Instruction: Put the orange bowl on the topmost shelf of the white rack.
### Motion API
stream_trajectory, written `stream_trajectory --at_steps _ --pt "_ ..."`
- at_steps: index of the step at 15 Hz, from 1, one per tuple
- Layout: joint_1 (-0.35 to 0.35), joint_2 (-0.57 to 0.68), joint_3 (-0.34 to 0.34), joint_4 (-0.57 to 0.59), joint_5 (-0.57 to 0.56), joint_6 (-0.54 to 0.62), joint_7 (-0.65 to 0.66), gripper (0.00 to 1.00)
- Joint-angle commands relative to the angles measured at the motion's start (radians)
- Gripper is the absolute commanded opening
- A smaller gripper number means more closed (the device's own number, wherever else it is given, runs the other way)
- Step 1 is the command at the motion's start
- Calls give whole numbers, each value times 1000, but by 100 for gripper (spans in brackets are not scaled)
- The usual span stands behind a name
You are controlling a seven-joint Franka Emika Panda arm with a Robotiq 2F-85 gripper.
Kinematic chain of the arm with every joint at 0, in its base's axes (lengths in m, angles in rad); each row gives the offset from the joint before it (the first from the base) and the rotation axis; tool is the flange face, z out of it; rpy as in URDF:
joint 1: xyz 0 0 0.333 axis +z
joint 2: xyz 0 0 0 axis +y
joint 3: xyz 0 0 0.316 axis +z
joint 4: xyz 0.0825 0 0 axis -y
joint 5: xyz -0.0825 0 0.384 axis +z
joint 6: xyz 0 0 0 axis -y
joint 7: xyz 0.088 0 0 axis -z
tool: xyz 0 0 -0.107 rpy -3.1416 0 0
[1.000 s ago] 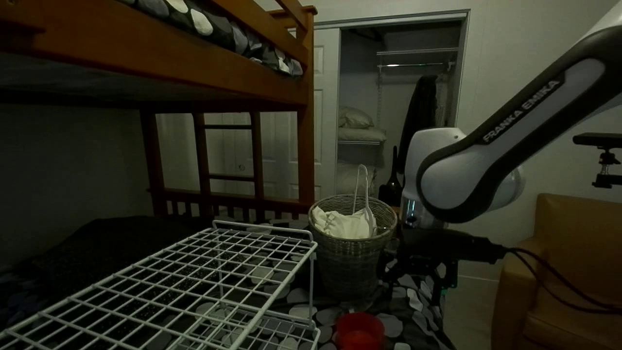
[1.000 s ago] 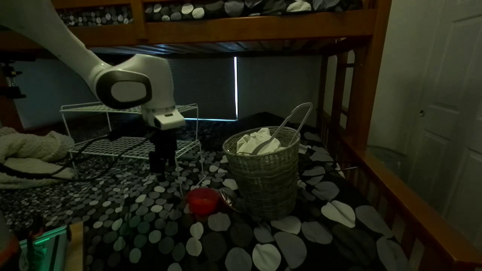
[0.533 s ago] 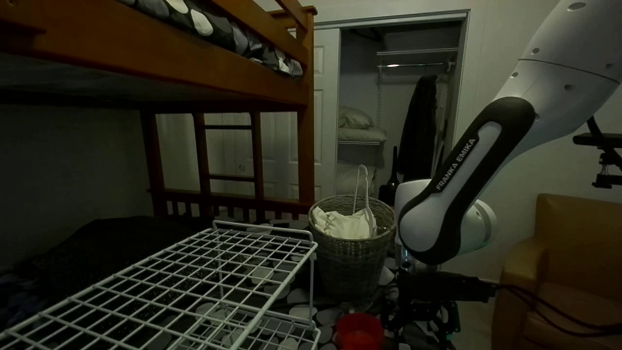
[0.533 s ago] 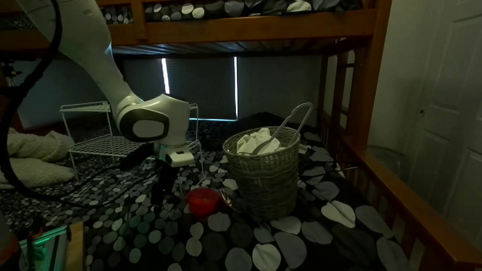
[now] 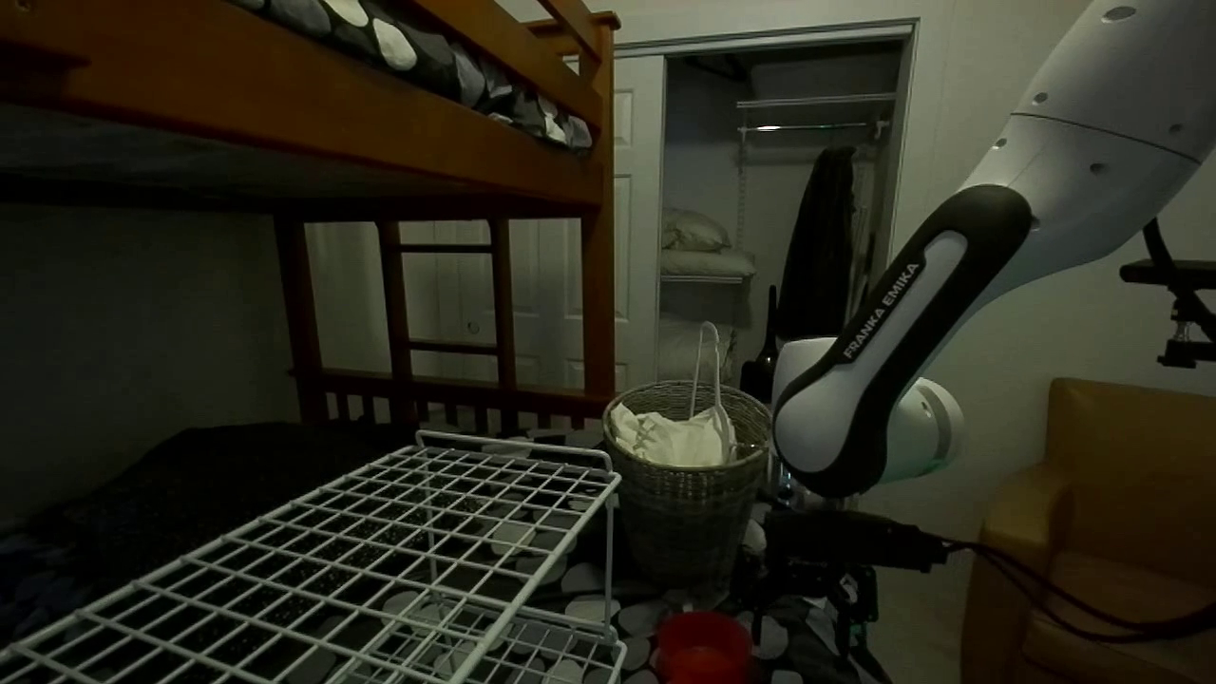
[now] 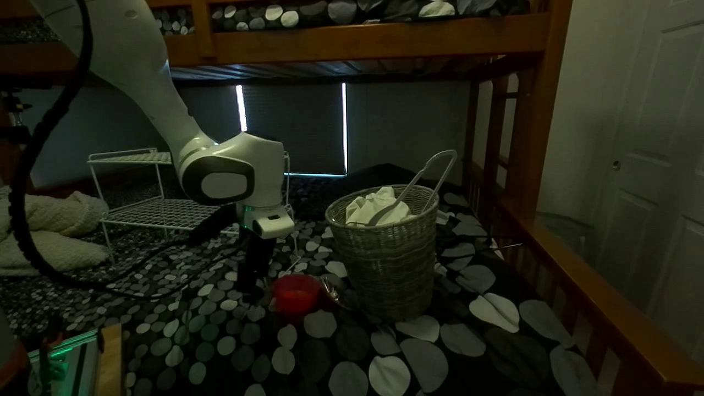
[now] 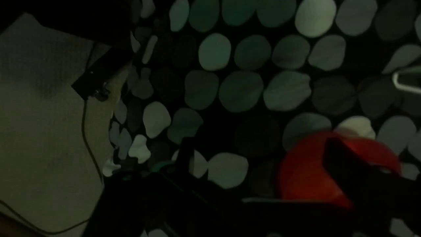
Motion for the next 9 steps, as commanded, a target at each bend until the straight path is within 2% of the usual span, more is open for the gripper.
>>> stream_trajectory --at_steps 1,5,8,9 --pt "7 50 -58 23 -23 151 19 100" --pt "49 126 -52 48 1 257 23 100" --pt "96 161 -57 45 -24 300 40 100" --pt "110 176 -66 49 -33 309 49 97"
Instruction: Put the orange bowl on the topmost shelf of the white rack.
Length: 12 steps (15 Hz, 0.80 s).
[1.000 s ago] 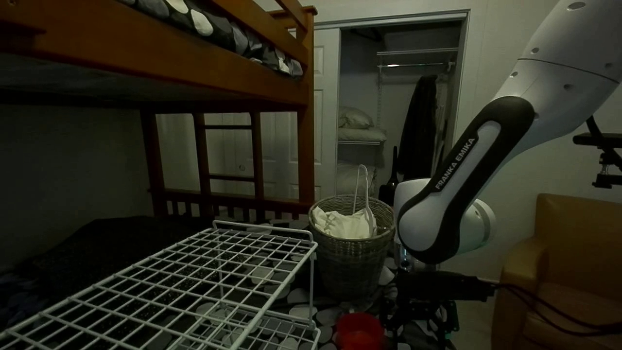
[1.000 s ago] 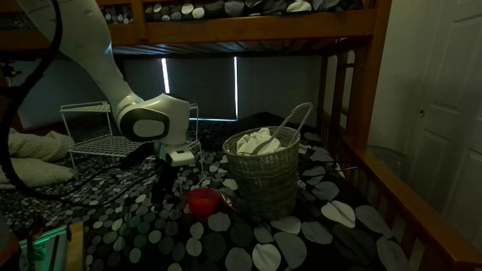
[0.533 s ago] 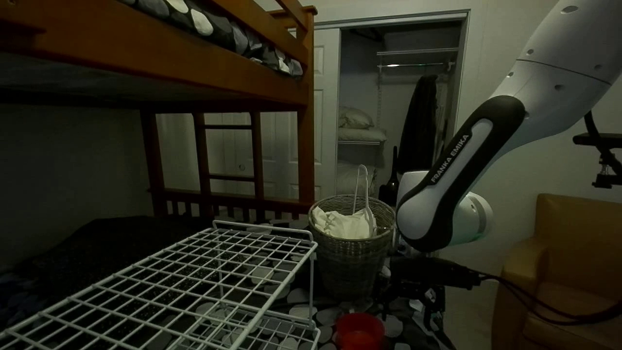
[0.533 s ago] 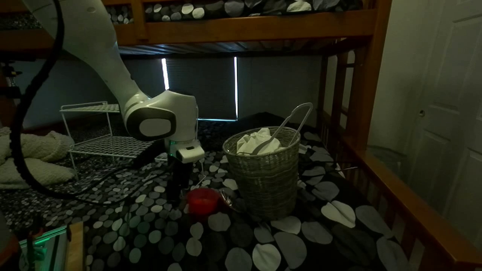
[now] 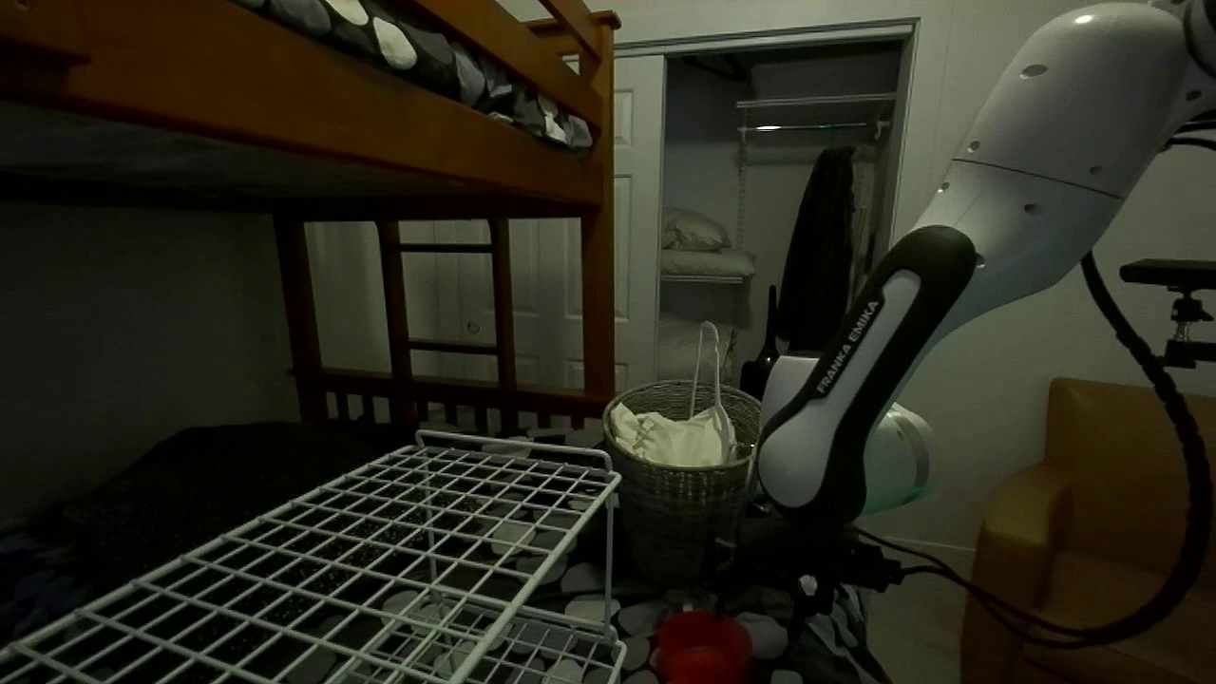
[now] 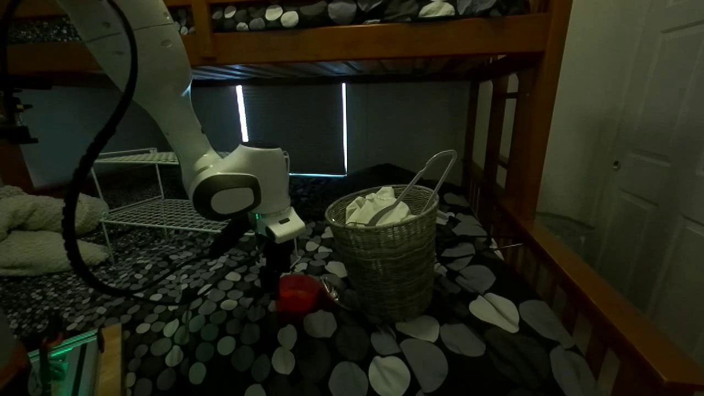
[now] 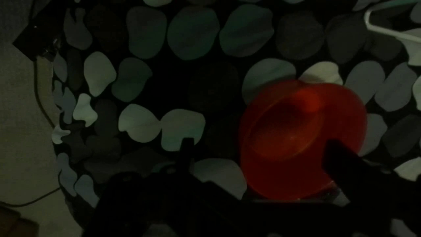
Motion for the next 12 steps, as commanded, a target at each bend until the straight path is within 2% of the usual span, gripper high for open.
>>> stream_trajectory --at_steps 1,3,7,12 --pt "56 57 -32 2 -33 49 50 74" --pt "74 77 -63 2 -49 53 77 70" --pt "100 115 -125 10 -68 60 127 36" --pt "134 151 -160 33 -77 71 161 1"
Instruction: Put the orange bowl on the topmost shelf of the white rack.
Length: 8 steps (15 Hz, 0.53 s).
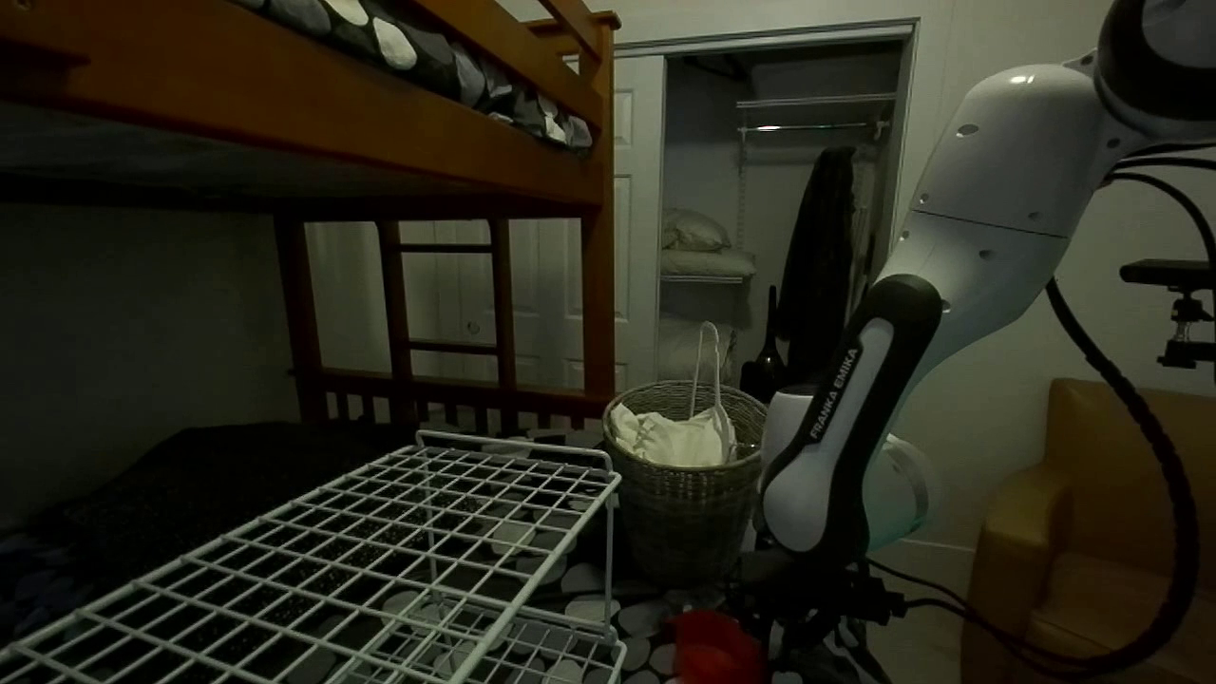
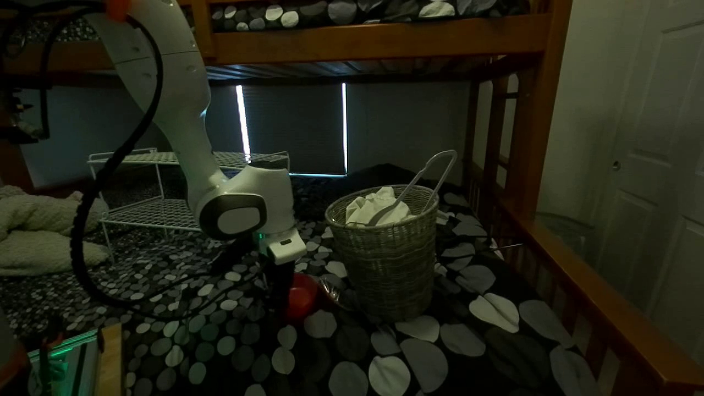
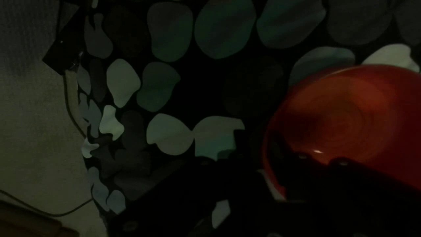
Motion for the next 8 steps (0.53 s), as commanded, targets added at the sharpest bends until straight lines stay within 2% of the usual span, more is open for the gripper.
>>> stream_trajectory --at_steps 1,6,7,8 --pt "44 37 -32 18 -22 30 52 0" --pt "82 52 -61 47 -34 37 83 0" --pt "87 48 -68 48 -40 36 87 25" --pt "91 47 -75 49 -46 33 91 26"
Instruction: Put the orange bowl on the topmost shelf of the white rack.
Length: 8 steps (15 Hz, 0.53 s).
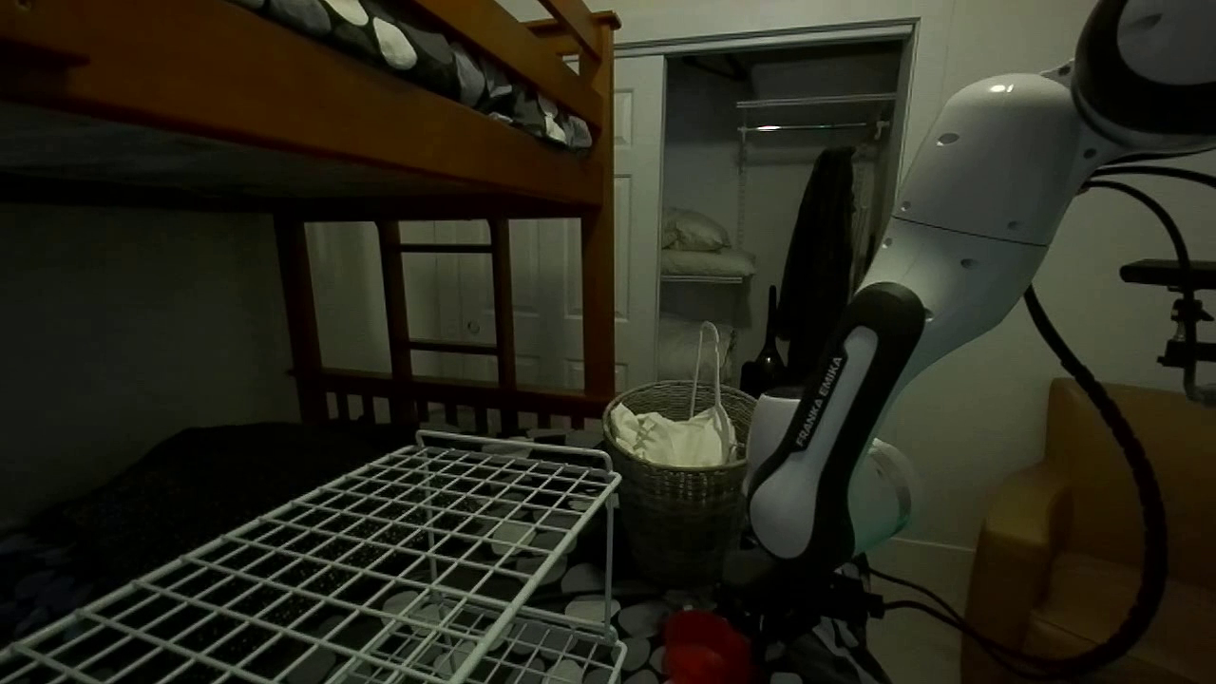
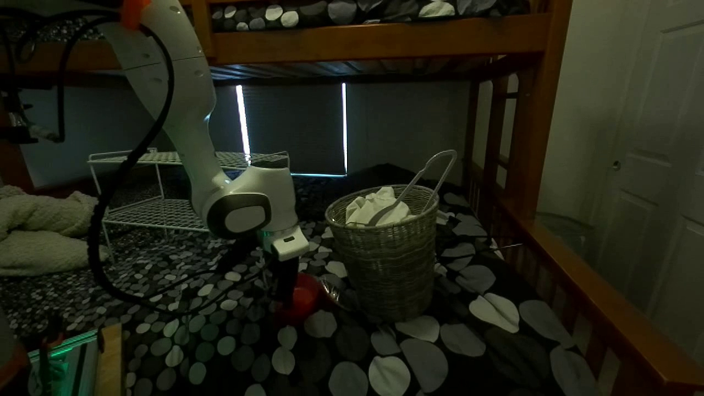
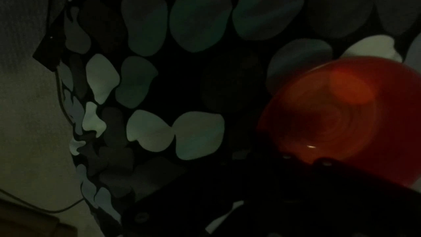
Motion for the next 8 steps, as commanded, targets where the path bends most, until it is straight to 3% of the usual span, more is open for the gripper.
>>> stream_trajectory --at_steps 1,5,6,7,8 --pt "29 11 -39 6 -36 20 41 32" --pt "32 25 -49 15 -46 20 55 63" --pt "33 28 -48 15 -43 22 54 20" --pt "29 32 -43 18 -40 21 49 26" --pt "24 34 -35 19 -34 20 42 26"
